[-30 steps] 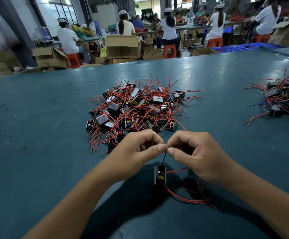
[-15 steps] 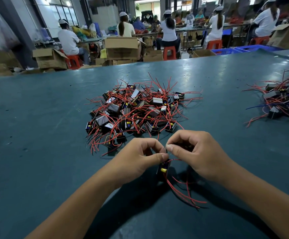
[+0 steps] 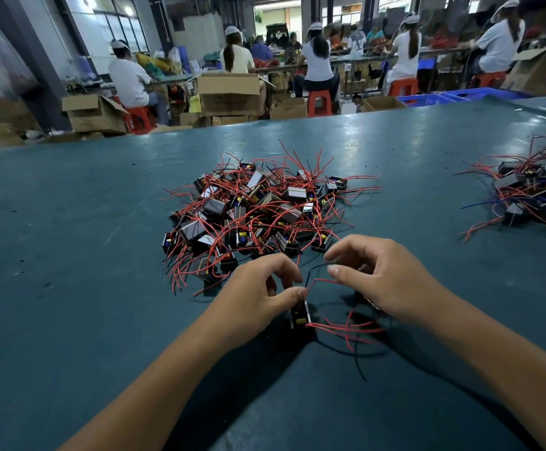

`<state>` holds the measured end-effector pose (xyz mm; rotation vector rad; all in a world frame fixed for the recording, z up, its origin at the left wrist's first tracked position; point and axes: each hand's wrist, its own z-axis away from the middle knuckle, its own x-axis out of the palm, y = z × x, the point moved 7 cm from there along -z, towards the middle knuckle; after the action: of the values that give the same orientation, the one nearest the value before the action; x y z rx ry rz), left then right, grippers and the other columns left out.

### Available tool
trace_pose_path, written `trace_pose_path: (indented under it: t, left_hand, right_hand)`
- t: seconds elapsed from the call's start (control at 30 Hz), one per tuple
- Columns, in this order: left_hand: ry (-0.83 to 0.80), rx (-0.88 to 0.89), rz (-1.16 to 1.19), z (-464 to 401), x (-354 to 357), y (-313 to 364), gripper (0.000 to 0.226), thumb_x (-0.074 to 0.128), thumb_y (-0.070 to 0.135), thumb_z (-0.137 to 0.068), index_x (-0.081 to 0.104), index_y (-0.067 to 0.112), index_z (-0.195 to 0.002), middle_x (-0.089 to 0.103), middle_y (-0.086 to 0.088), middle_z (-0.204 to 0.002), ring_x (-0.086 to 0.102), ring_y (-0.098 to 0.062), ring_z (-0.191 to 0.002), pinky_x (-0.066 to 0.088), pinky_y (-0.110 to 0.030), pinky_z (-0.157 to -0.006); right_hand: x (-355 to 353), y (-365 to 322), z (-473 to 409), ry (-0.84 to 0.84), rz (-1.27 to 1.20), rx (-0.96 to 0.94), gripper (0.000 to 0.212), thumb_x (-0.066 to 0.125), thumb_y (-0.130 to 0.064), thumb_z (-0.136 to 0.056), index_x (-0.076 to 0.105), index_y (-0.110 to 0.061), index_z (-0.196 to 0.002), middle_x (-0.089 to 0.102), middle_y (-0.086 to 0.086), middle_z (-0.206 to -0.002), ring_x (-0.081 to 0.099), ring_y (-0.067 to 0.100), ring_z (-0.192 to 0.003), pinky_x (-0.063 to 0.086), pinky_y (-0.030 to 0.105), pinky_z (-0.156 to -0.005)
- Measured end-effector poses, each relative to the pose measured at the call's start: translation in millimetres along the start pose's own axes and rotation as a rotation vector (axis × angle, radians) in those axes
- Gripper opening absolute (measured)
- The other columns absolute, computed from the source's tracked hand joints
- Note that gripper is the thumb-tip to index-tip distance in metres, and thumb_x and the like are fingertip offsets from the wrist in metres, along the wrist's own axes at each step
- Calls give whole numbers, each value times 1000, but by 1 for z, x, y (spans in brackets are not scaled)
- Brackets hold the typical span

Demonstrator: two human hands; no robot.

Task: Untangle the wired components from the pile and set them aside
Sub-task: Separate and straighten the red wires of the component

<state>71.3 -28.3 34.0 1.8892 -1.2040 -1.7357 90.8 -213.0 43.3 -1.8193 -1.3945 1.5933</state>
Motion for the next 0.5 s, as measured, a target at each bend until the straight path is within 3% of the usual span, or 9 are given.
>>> trace_pose_path:
  t: [0.1,0.27,0.4,0.5]
  left_hand:
    - [8,30,107,0,-2,3,7,74,33,-88,68,35,-90,62,13,-84,49,-5,-62,41,-16,-57]
    - [-11,54,65,1,7,8,6,76,34,-86,71,35,-88,62,16,-85,48,-1,-64,40,-12,-60]
    - [11,46,38,-2,2,5,8,76,33,-87,70,32,-81,66,11,-83,59,-14,-71,47,-22,-63]
    - [-13,29,27,-3,-2,0,9,77,31,-86,70,28,-82,66,13,-77,55,-8,-63,43,-19,-58]
  right_hand:
    - [-9,-6,-1,46,30,-51,8,72,-24,-89,64,-28,-87,69,-12,-85,66,4,-82,46,10,-74]
    - [-3,-17,1,-119,146,-163,7,74,-28,-87,67,-29,-87,67,-16,-104,61,4,-107,43,15,-92]
    - [-5,-18,-1,-87,190,-219,8,76,-25,-86,69,-24,-83,68,-14,-104,62,4,-105,41,14,-93]
    - [-11,-14,-4,-91,174,-177,6,73,-25,-88,67,-27,-88,68,-17,-103,61,2,-106,40,10,-91]
